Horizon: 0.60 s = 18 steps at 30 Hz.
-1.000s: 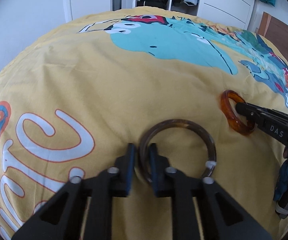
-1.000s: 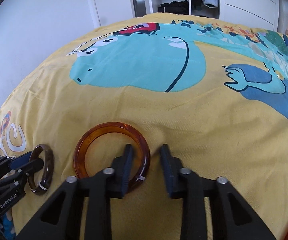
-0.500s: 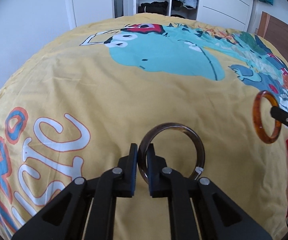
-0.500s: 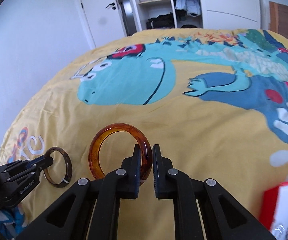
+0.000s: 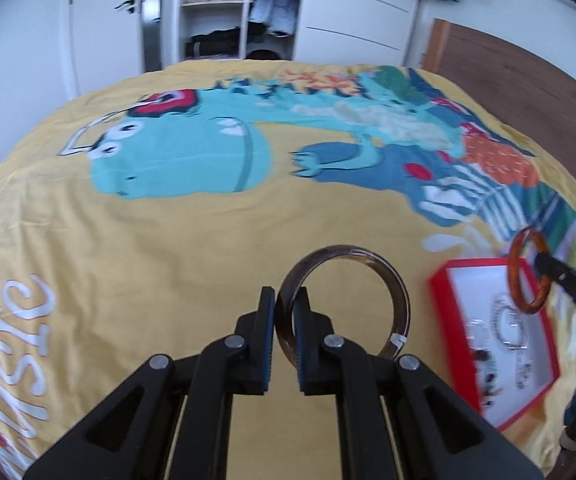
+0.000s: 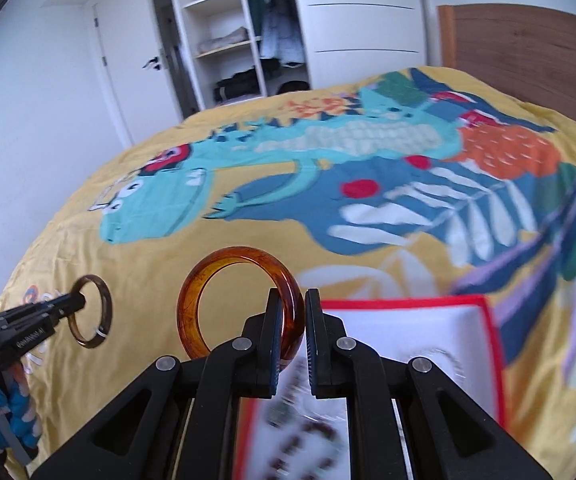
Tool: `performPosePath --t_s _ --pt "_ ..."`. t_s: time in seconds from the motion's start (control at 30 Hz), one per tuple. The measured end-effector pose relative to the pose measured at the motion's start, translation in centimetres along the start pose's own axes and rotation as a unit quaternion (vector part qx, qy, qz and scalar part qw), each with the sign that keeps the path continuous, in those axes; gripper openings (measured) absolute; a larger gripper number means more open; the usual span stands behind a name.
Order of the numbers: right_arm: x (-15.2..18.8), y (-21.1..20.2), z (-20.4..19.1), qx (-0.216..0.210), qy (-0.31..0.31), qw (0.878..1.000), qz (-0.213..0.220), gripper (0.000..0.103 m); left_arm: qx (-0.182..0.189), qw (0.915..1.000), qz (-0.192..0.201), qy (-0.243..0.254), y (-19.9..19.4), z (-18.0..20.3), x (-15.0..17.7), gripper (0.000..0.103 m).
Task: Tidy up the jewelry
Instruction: 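Carry both bangles over the red box and lower them inside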
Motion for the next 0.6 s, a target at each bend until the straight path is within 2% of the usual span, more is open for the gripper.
performPosePath --t_s 0.13,0.27,0.4,0.6 --pt "2.3 -1.5 4.8 0.032 0.012 0.999 -0.017 0.011 0.047 0.9987 -0.008 0.015 0.0 5.7 0.6 0.008" --pt "4.8 -2.1 7.7 0.048 0.017 0.998 -0.037 0.011 0.082 0.9955 -0.027 0.037 0.3 10.9 2.5 0.008" --pt "7.0 -2.3 9.3 0.061 0.014 0.996 -0.057 0.011 0.096 0.9922 -0.051 0.062 1.1 14.5 4.9 0.008" --pt "9.3 -2.1 10.1 0.079 -0.016 0.993 -0.084 0.011 0.091 0.9866 -0.082 0.108 2.5 17.6 7.9 0.008"
Point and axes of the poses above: each gripper's, at about its wrist camera, not at the fingertips, and y roughly the way its jaws point, z to its right, x to its underside, the point moved 8 cm from there along y, roughly the way its jaws point, and after that the axes turned 4 degrees about z, right-handed, at the moved point
